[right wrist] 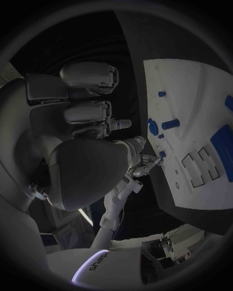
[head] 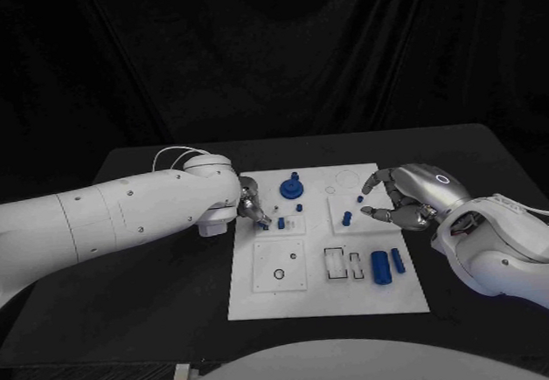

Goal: Assemble the parts on the task board

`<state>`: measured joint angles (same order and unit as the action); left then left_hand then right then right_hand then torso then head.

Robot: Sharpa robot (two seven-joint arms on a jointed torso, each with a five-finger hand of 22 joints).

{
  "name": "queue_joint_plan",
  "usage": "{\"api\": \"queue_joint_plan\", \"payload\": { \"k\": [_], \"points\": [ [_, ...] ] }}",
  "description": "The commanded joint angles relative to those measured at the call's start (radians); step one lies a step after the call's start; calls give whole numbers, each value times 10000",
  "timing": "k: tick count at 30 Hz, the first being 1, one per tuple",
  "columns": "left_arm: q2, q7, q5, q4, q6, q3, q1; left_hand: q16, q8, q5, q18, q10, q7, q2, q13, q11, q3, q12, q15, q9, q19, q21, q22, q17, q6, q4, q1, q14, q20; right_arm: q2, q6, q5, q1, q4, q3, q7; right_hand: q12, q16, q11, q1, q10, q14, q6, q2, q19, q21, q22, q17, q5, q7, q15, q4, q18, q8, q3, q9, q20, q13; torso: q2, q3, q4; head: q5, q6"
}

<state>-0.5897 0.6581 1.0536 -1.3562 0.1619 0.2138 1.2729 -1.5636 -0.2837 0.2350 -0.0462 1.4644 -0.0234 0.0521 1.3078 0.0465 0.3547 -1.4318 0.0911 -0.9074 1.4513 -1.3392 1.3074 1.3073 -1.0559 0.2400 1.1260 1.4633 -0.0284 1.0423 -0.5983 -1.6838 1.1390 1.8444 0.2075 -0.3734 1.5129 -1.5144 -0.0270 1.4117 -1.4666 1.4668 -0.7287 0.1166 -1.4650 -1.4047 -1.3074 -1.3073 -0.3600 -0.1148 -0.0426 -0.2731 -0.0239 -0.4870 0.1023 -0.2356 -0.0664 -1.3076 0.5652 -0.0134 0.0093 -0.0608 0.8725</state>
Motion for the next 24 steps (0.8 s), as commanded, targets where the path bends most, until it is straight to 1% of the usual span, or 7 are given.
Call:
{"api": "queue_joint_plan", "payload": {
  "k": [1,8,18,21,24],
  "points": [
    [62,-224,-73,14,94,-7,-33,3,38,-39,-58,284,-45,-30,1434,-58,-53,-3,-63,12,-36,7,1941,2545,0,-28,-99,1025,-3,-17,-44,-36,-23,1,-7,-54,-34,56,-41,76,-592,694,-78,-7,-283,24,-2066,-834,-36,-12,39,8,-190,-7,58,9,-34,-1689,-4,-2,0,-28,1],
    [124,-394,-73,101,15,-7,-100,-10,25,-27,-56,299,-23,-35,1458,-44,-80,-32,-58,-6,-28,-5,1946,2561,-13,-113,23,1034,-4,-25,-30,-36,-25,-1,-7,-57,-34,56,-41,76,-592,694,-78,-7,-283,24,-2066,-834,-36,-12,39,8,-190,-7,58,9,-34,-1689,-2,0,4,8,1],
    [105,-373,-73,160,111,-7,-178,6,36,-61,-61,290,-32,13,1449,-44,-142,-21,-55,-12,-37,15,1941,2541,11,-168,86,1023,-3,0,-27,-36,-26,7,-7,-63,-34,56,-41,76,-592,694,-78,-7,-283,24,-2066,-834,-36,-12,39,8,-190,-7,58,9,-34,-1689,-2,0,-1,10,1],
    [113,-354,-73,187,153,-7,-197,7,52,-139,-60,280,-47,32,1439,-55,-213,-9,-61,-10,-37,17,1942,2541,29,-150,63,1022,-6,3,-29,-36,-27,10,-7,-65,-34,58,-43,81,-592,693,-85,-10,-283,25,-2066,-826,-46,-13,39,10,-190,-4,61,17,-34,-1690,-4,-1,0,7,1],
    [123,-344,-73,205,176,-7,-208,14,76,-364,-64,271,-62,7,1433,-70,-348,-1,-76,-2,-51,44,1935,2532,37,-81,12,1017,-17,0,-28,-36,-27,12,-7,-65,-33,60,-44,86,-593,692,-90,-12,-283,25,-2066,-821,-55,-14,39,11,-190,-2,63,24,-34,-1690,-7,0,0,8,1]
  ]
}}
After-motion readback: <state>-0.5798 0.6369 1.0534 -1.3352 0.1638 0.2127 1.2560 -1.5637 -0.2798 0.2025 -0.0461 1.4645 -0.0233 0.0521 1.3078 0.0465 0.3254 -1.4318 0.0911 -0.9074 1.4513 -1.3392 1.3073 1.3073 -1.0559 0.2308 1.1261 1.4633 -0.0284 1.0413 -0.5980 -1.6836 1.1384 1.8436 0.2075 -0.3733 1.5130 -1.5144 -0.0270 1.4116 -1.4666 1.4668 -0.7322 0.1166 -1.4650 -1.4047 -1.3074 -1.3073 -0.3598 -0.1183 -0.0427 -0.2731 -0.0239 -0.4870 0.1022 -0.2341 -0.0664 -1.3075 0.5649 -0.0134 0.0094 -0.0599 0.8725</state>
